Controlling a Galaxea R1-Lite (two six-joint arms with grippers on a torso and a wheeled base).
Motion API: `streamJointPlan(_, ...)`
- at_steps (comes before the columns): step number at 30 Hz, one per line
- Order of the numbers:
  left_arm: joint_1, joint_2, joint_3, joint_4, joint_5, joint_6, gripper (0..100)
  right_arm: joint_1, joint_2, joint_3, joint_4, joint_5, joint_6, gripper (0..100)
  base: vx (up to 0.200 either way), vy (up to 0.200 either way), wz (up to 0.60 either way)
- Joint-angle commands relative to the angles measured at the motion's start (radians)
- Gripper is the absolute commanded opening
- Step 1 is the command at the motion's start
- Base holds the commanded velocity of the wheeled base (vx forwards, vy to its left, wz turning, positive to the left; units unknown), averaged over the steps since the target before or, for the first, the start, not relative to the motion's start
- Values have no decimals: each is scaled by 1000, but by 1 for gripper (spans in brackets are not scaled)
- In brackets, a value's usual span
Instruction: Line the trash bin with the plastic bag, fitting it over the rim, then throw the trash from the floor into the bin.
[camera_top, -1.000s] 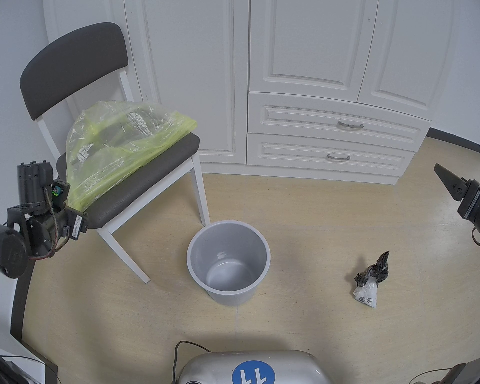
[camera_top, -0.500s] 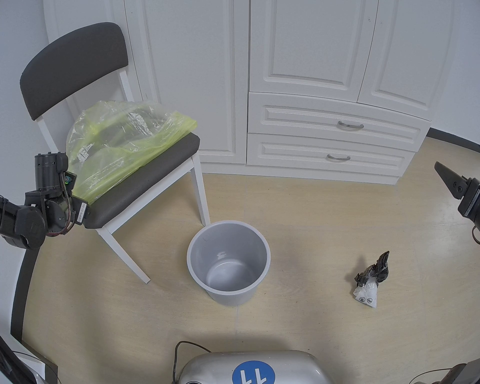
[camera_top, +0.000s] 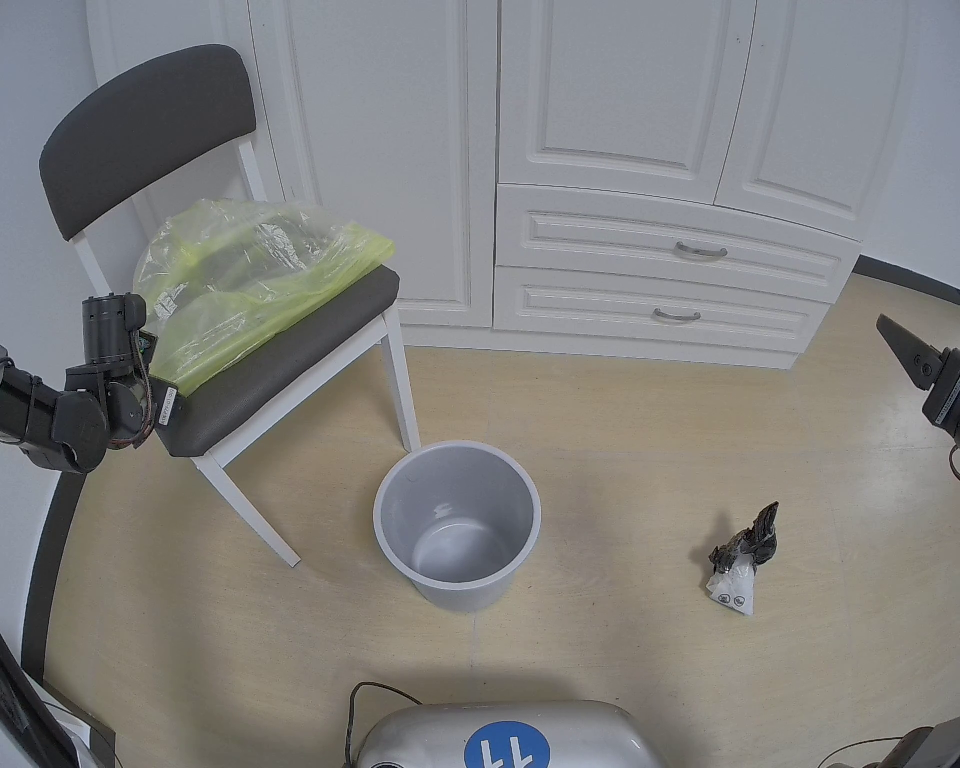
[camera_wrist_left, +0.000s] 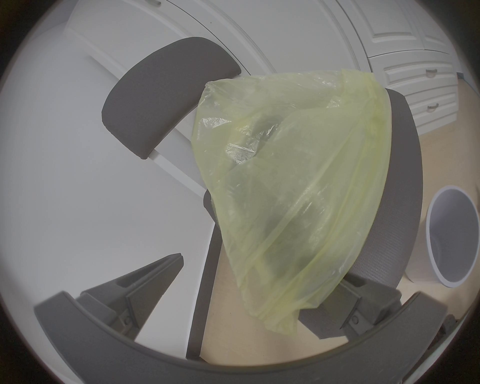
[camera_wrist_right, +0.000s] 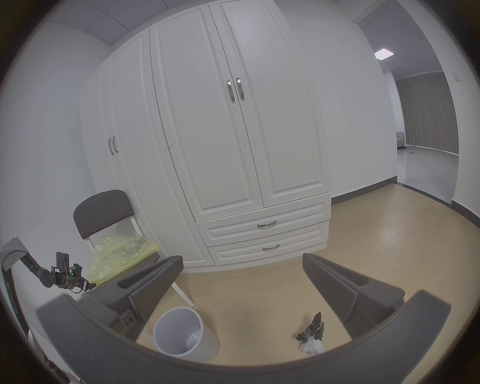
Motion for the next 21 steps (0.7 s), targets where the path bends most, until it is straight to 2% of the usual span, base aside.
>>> streamJointPlan(1, 0, 18, -12, -1, -3, -2, 100, -2, -10, -5, 0, 0, 2, 100, 0, 0, 0)
streamJointPlan(8, -8, 32, -41, -69, -54, -2, 100, -2, -21, -8, 0, 0, 0, 100, 0, 0, 0)
streamJointPlan(21, -9, 46, -69, -95, -61, 0, 100, -2, -30, -9, 0, 2, 0, 100, 0, 0, 0)
